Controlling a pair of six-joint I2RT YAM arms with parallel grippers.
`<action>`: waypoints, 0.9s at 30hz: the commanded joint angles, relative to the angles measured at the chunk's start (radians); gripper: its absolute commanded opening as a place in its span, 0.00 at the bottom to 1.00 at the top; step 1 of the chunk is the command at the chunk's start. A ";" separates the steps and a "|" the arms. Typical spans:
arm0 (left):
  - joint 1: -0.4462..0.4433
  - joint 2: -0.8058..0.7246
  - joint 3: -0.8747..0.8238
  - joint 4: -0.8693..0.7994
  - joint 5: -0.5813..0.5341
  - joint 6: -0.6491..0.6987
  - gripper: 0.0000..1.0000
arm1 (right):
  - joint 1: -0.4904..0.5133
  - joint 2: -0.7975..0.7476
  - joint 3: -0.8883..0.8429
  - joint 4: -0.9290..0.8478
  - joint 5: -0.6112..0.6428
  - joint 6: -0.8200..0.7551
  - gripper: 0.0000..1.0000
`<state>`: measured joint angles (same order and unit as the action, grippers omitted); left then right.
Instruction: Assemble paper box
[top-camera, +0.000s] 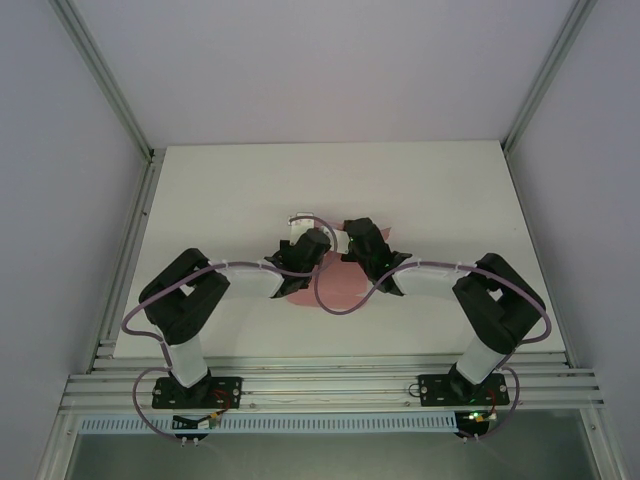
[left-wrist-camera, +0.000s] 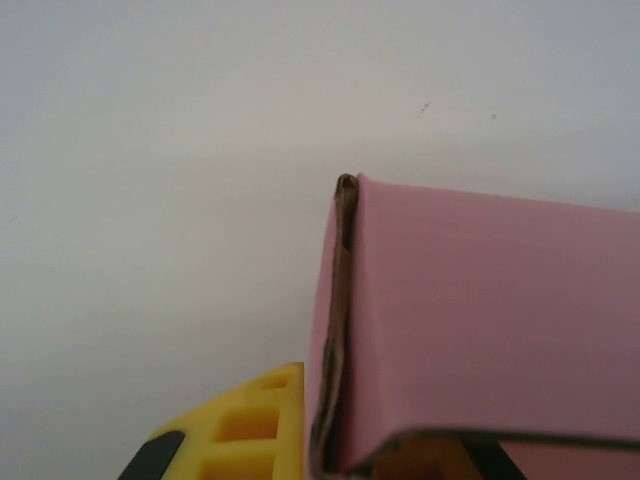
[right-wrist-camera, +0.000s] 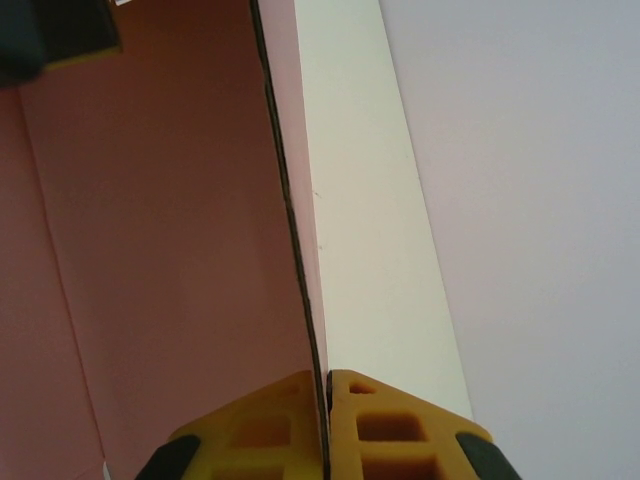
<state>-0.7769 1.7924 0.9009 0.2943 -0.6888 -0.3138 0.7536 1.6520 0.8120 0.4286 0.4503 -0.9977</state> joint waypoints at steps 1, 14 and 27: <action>0.043 0.038 0.046 -0.105 -0.220 -0.084 0.00 | 0.025 0.001 -0.019 -0.120 -0.064 0.088 0.00; 0.041 -0.011 0.006 -0.102 -0.068 -0.054 0.23 | 0.015 0.023 0.027 -0.129 -0.054 0.102 0.00; 0.095 -0.012 -0.062 -0.023 0.113 -0.036 0.36 | 0.008 0.014 0.032 -0.169 -0.081 0.108 0.00</action>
<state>-0.7280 1.7775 0.8642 0.2733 -0.5842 -0.3511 0.7593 1.6577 0.8455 0.3496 0.4362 -0.9718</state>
